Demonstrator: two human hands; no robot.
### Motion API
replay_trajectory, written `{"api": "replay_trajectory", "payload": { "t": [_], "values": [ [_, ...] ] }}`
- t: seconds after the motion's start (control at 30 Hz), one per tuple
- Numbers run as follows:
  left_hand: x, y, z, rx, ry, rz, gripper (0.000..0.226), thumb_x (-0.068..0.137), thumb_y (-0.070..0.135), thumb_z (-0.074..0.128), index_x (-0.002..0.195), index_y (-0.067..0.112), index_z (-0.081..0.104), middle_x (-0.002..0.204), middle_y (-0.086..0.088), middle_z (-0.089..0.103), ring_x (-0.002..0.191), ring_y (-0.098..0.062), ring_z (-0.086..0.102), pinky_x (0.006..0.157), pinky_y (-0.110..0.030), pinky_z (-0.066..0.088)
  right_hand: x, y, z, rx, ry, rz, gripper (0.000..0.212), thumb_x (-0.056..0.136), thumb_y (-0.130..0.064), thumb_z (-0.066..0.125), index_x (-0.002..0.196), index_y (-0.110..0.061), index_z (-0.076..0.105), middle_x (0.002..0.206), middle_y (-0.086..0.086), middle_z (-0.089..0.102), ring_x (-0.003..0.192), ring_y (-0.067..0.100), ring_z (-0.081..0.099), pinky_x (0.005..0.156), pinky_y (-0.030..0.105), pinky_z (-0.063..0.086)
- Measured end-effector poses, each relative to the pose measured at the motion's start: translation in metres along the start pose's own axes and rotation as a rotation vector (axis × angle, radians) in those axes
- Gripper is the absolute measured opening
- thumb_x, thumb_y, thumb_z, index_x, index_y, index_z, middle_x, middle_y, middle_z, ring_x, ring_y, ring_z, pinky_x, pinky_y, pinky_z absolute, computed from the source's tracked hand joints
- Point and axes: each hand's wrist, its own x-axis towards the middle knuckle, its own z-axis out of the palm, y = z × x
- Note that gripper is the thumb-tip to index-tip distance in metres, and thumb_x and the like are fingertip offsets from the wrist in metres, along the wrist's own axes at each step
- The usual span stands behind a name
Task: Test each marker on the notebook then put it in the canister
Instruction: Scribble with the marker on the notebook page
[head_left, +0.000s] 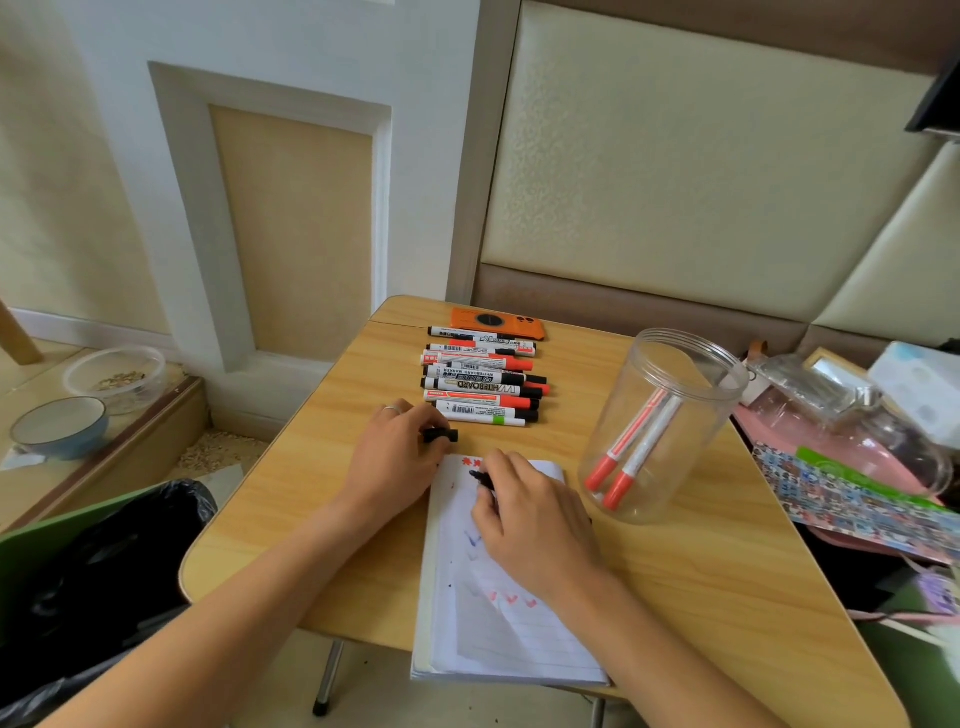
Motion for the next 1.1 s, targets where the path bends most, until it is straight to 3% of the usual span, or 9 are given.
{"api": "replay_trajectory", "payload": {
  "t": [0.17, 0.27, 0.37, 0.47, 0.57, 0.67, 0.83, 0.97, 1.1],
  "values": [
    [-0.002, 0.0, 0.001, 0.026, -0.023, -0.002, 0.028, 0.096, 0.034, 0.061, 0.123, 0.025, 0.062, 0.106, 0.004, 0.056, 0.108, -0.019, 0.05, 0.088, -0.033, 0.046, -0.001, 0.002, 0.0, 0.011, 0.001, -0.018, 0.008, 0.095, -0.026, 0.054, 0.092, -0.023, 0.048, 0.078, -0.009, 0.053, 0.058, 0.011, 0.031, 0.046, 0.015, 0.007],
    [-0.017, 0.005, -0.005, 0.016, -0.049, 0.021, 0.055, 0.091, 0.059, 0.049, 0.134, 0.026, 0.048, 0.123, 0.002, 0.05, 0.114, -0.017, 0.046, 0.095, -0.039, 0.043, 0.001, 0.003, -0.003, 0.085, -0.06, 0.025, 0.014, 0.097, -0.032, 0.042, 0.098, -0.023, 0.053, 0.091, -0.01, 0.056, 0.066, 0.014, 0.043, 0.051, 0.024, 0.028],
    [-0.035, 0.006, -0.009, 0.065, -0.125, 0.122, 0.07, 0.083, 0.072, 0.043, 0.141, 0.034, 0.034, 0.136, 0.007, 0.035, 0.123, -0.013, 0.037, 0.101, -0.039, 0.037, 0.005, 0.004, -0.011, 0.286, -0.089, 0.124, 0.033, 0.095, -0.03, 0.035, 0.113, -0.025, 0.063, 0.107, -0.011, 0.059, 0.089, 0.015, 0.058, 0.076, 0.034, 0.046],
    [-0.043, 0.003, -0.01, 0.096, -0.138, 0.198, 0.068, 0.082, 0.068, 0.054, 0.139, 0.036, 0.035, 0.136, 0.009, 0.032, 0.126, -0.013, 0.035, 0.101, -0.037, 0.037, 0.013, 0.009, -0.018, 0.459, -0.073, 0.255, 0.027, 0.099, -0.015, 0.048, 0.122, -0.027, 0.055, 0.106, -0.003, 0.068, 0.09, 0.014, 0.066, 0.081, 0.04, 0.054],
    [-0.044, 0.003, -0.011, 0.068, -0.116, 0.245, 0.054, 0.083, 0.061, 0.059, 0.128, 0.036, 0.043, 0.127, 0.012, 0.035, 0.121, -0.011, 0.038, 0.099, -0.037, 0.04, 0.022, 0.012, -0.023, 0.681, -0.083, 0.406, 0.021, 0.101, -0.007, 0.055, 0.101, -0.028, 0.051, 0.092, 0.001, 0.066, 0.074, 0.015, 0.073, 0.075, 0.047, 0.062],
    [-0.045, 0.003, -0.012, 0.075, -0.128, 0.263, 0.045, 0.084, 0.062, 0.054, 0.12, 0.036, 0.048, 0.122, 0.014, 0.039, 0.114, -0.009, 0.04, 0.097, -0.034, 0.041, 0.027, 0.011, -0.027, 1.025, -0.116, 0.553, 0.018, 0.102, 0.0, 0.056, 0.096, -0.015, 0.064, 0.101, 0.012, 0.07, 0.085, 0.021, 0.077, 0.082, 0.039, 0.064],
    [-0.047, 0.003, -0.011, 0.16, -0.169, 0.234, 0.052, 0.085, 0.069, 0.04, 0.123, 0.034, 0.048, 0.125, 0.012, 0.042, 0.116, -0.011, 0.04, 0.099, -0.035, 0.038, 0.032, 0.016, -0.025, 1.493, -0.123, 0.689, 0.042, 0.106, 0.005, 0.041, 0.118, -0.016, 0.075, 0.116, 0.013, 0.076, 0.107, 0.027, 0.075, 0.097, 0.043, 0.057],
    [-0.047, 0.004, -0.009, 0.223, -0.171, 0.248, 0.062, 0.087, 0.068, 0.035, 0.136, 0.031, 0.044, 0.136, 0.012, 0.042, 0.124, -0.011, 0.037, 0.101, -0.031, 0.033, 0.032, 0.02, -0.019, 1.542, -0.072, 0.711, 0.033, 0.101, 0.008, 0.051, 0.124, -0.01, 0.067, 0.109, 0.017, 0.076, 0.097, 0.024, 0.075, 0.083, 0.034, 0.06],
    [-0.046, 0.003, -0.01, 0.237, -0.204, 0.244, 0.067, 0.088, 0.068, 0.032, 0.145, 0.033, 0.037, 0.142, 0.012, 0.039, 0.131, -0.009, 0.031, 0.106, -0.03, 0.028, 0.034, 0.016, -0.015, 1.381, -0.047, 0.734, 0.01, 0.099, -0.015, 0.068, 0.108, -0.014, 0.07, 0.085, 0.006, 0.071, 0.076, 0.019, 0.07, 0.061, 0.027, 0.052]
  ]
}}
